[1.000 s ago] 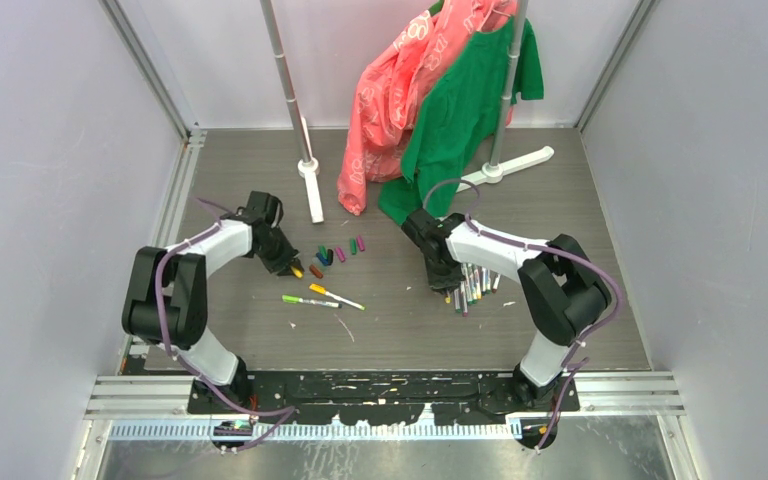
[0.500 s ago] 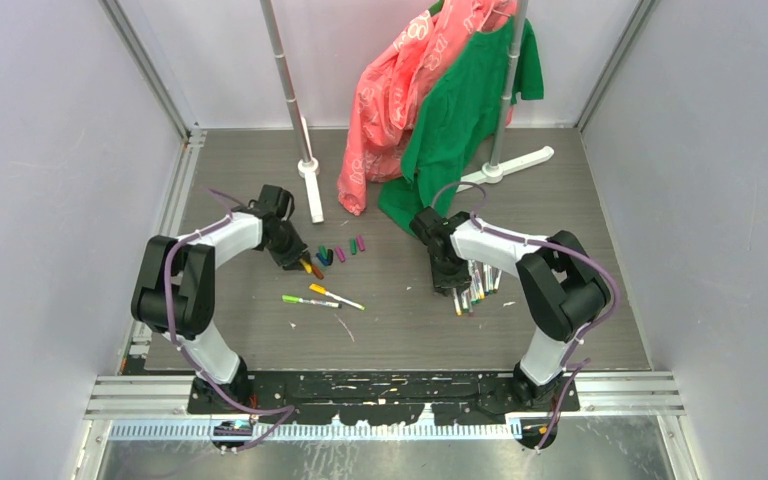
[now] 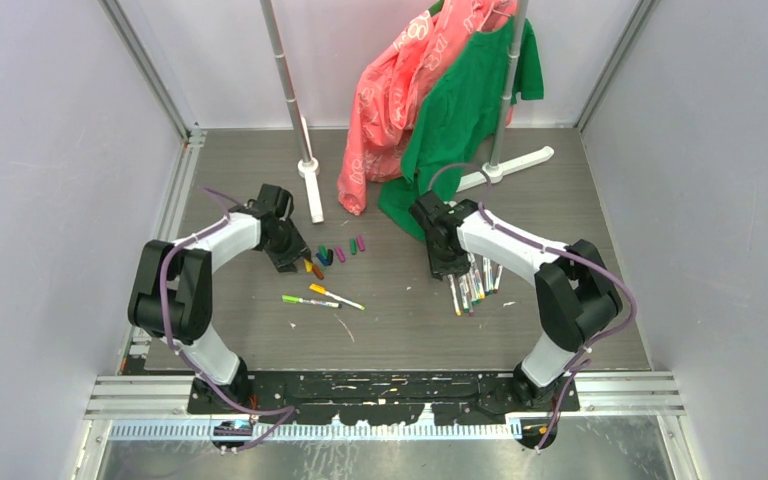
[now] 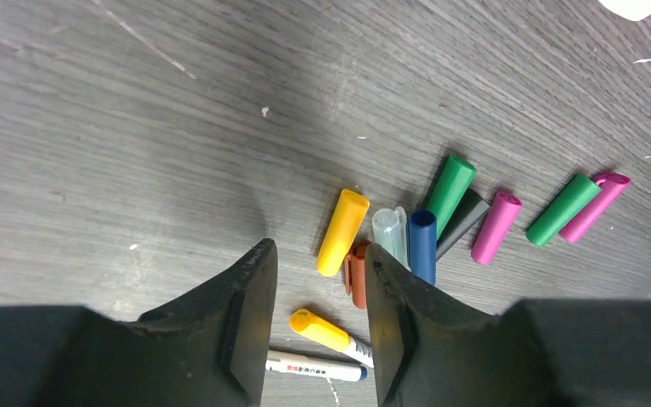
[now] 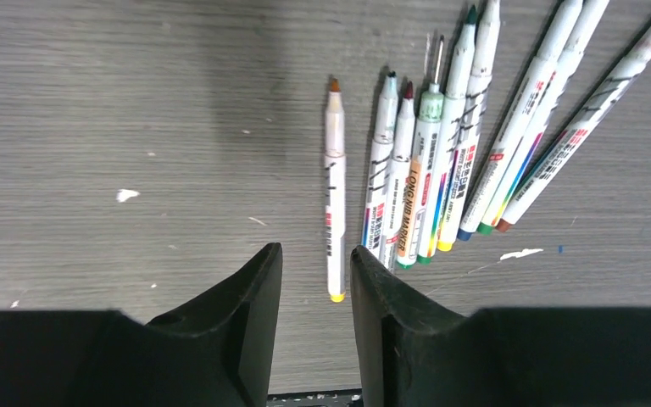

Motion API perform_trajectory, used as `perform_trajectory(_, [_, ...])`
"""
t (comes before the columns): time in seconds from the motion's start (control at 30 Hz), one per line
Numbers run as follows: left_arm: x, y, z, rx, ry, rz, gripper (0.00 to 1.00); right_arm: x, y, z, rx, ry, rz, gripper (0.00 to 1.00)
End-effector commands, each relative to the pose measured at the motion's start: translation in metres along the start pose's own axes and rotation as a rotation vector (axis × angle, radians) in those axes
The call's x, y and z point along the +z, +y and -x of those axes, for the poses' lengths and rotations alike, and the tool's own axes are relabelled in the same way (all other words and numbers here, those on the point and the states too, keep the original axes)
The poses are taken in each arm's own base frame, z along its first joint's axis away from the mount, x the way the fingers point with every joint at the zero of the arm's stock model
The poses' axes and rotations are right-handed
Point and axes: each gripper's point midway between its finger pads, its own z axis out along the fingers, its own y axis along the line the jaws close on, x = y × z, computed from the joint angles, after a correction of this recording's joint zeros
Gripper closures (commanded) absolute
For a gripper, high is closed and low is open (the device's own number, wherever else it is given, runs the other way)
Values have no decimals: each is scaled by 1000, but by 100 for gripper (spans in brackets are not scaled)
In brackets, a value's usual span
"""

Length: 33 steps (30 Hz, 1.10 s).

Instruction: Open the pen caps

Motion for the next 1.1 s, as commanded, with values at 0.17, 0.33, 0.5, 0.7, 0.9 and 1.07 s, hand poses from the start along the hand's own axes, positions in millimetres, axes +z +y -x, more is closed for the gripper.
perform_trajectory(0.17, [-48,-8,15,10,-112,-47,49,-51,40,28,-107,-132,107,58])
perform_trajectory(0.33, [-65,-4,9,0,-140,-78,45,-65,96,22,-259,-156,224,58])
perform_trajectory(0.5, [-79,3,2,-2,-155,-94,44,-68,150,7,-454,-148,276,58])
perform_trajectory(0.7, [-90,9,-5,-12,-167,-109,43,-61,184,0,-542,-129,336,58])
perform_trajectory(0.9, [-97,12,-11,-19,-176,-137,40,-53,200,-3,-585,-111,390,58])
perform_trajectory(1.07, [-102,10,-14,-36,-176,-161,37,-46,210,-5,-614,-93,423,58])
